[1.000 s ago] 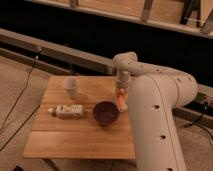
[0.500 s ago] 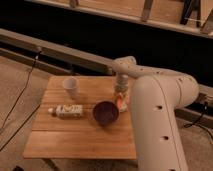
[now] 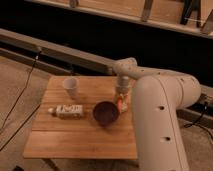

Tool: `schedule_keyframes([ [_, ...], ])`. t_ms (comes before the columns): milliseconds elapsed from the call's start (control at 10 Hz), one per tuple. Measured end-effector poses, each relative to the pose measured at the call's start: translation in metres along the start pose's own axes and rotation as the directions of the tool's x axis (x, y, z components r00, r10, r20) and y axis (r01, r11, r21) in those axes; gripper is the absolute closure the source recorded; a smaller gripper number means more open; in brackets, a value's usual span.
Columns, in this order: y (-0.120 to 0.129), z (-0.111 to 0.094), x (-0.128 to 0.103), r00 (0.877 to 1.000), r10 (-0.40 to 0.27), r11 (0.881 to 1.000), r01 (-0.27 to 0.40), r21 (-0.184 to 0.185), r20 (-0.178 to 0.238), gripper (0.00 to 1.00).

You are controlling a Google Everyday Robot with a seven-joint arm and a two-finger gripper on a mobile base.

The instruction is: Place the pepper on the white sponge

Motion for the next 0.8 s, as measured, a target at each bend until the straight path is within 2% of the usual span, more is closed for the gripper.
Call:
schedule_keyframes([
  [100,-0.0005,-0.0009,0.0004,1.000,0.001,1.000,-0.001,0.001,0.002,0.27],
  [200,-0.0009,-0.0015,0.0006,1.000,0.002,1.000,-0.002,0.001,0.003,0.26],
  [800,-0.0015,-0.0080,0.0014,1.000,0.000,1.000,0.000,0.000,0.011,0.26],
])
